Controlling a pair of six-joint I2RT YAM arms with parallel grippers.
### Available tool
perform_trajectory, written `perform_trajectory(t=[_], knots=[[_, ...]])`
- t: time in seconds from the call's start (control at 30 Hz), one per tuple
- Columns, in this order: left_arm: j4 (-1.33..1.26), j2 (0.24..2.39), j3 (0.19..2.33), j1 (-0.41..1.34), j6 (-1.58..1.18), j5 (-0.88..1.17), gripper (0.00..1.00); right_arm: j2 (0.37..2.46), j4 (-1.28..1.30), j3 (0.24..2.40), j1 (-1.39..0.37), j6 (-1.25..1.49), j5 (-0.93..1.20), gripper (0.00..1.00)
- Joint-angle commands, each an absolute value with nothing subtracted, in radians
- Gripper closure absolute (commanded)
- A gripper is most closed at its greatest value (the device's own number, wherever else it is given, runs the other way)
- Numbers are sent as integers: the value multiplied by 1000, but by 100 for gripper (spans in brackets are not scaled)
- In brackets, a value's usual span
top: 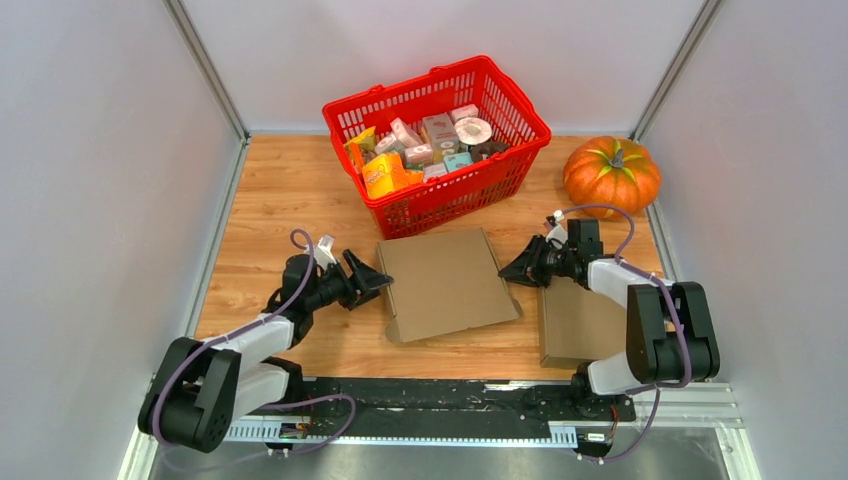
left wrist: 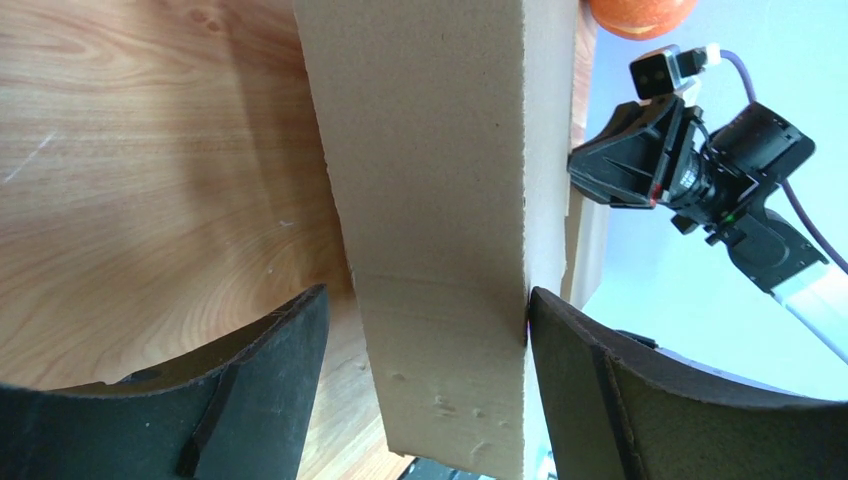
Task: Fold the paper box
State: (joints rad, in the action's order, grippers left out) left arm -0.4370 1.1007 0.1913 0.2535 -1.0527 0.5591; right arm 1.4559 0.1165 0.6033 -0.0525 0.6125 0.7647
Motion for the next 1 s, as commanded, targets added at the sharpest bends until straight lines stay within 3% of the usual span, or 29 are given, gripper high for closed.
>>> perform_trajectory(t=[0.0,0.47,0.53,0.6,0.8,0.83,0.97], knots=[[-601,1152,205,273,-1083,594,20,1499,146,591,-25,563,604,79],[-712,1218,236,339,-1163,568,19,1509,112,583,-17,569,640,77],[-712,1221,250,347,-1173,574,23,1505,103,583,-20,572,655,74],[-712,1220,249,345,-1203,574,35,1485,121,587,-21,566,660,68],[-686,1143,212,345,-1324,581,52,1277,342,681,-47,497,551,34],[-614,1119,213,345,-1333,577,53,1244,380,702,-57,485,522,25],[-419,941,212,341,-1419,555,55,1092,587,846,-142,402,297,8]])
